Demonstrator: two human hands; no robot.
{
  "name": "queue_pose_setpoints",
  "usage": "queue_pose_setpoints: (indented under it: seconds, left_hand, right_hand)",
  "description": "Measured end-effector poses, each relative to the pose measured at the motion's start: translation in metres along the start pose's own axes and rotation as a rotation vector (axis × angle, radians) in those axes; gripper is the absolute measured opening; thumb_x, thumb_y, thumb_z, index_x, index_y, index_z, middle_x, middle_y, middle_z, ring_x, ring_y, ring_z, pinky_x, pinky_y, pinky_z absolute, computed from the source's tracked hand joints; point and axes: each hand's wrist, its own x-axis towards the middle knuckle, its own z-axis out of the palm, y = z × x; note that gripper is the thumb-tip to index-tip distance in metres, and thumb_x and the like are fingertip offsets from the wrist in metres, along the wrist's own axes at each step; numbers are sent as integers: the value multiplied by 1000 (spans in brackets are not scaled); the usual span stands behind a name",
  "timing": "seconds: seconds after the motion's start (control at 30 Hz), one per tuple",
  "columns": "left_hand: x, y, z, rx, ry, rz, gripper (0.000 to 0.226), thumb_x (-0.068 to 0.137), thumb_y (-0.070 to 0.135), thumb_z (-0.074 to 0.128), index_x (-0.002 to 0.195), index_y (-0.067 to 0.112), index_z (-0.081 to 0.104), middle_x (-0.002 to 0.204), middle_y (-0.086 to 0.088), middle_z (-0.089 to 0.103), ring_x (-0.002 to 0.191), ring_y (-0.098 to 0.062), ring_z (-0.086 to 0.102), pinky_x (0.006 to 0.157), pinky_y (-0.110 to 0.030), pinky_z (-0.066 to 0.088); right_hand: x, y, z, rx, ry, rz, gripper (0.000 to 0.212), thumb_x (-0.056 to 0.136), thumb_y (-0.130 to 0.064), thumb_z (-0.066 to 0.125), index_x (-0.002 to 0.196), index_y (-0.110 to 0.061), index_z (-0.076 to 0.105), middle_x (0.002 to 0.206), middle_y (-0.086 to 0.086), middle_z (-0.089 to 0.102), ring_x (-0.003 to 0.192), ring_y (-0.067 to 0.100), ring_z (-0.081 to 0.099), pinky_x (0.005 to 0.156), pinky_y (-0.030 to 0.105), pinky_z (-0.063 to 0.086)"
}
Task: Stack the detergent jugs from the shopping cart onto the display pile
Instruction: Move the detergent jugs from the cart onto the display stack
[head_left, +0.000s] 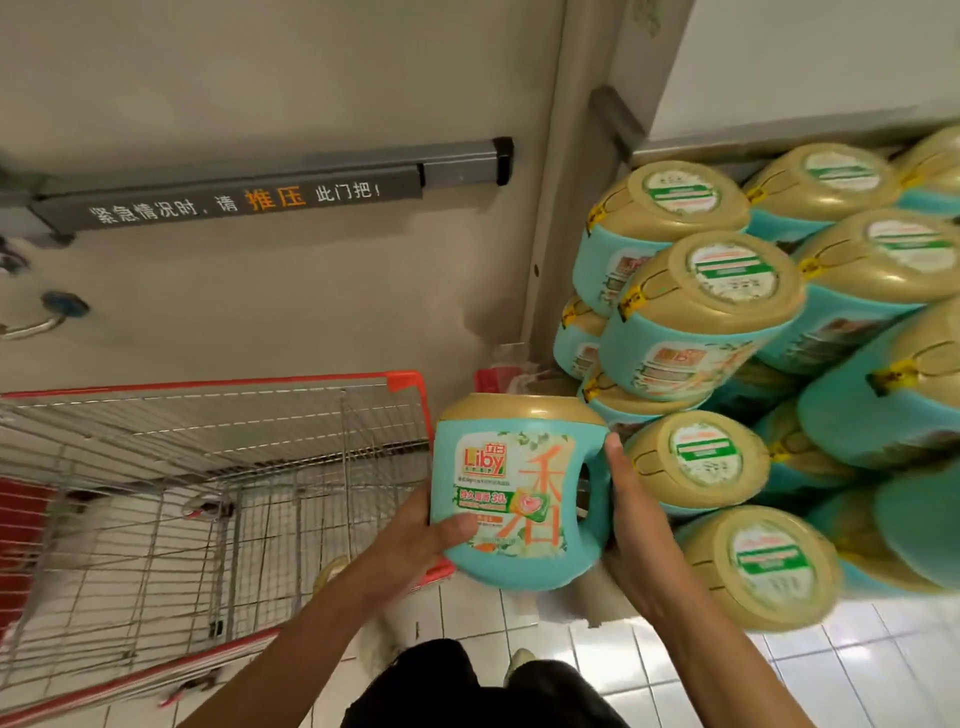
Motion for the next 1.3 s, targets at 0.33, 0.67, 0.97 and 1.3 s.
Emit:
queue_pose_setpoints:
  seconds: [0.33, 0.67, 0.97, 1.3]
  left_hand:
    - [27, -3, 62, 136, -114, 135, 85, 71, 17, 99, 142, 33, 55, 143, -17, 66, 129, -42, 65, 97, -53, 60]
    - [56, 7, 114, 342, -112, 231, 113, 63, 25, 104, 155, 22, 39, 146, -5, 64, 135, -28, 63, 106, -48, 56]
    - [65, 17, 124, 458, -155, 274, 117, 65, 18, 102, 160, 18, 33, 149, -1, 62, 138, -22, 60, 106, -37, 56]
    - [105, 17, 138, 513, -107, 389, 112, 62, 40, 103, 148, 62, 35, 153, 19, 53, 145, -9, 50, 117, -45, 48]
  right_hand:
    - [-34, -24, -70, 22, 7, -128, 69, 90, -84, 54, 137, -36, 68, 137, 3, 72, 128, 23, 68, 101, 45, 59]
    - [-49, -50, -101, 108, 132, -301, 45, 99, -68, 44, 126, -48, 73, 134, -15, 73, 123, 0, 67, 88, 19, 59]
    - [-56, -51, -114, 68, 132, -448, 76, 92, -83, 48, 152, -37, 52, 152, -9, 60, 144, 8, 52, 115, 38, 41]
    - [-43, -42, -136, -40, 225, -457, 64, 96, -78, 53, 152, -47, 48, 152, -15, 58, 144, 9, 52, 119, 52, 39]
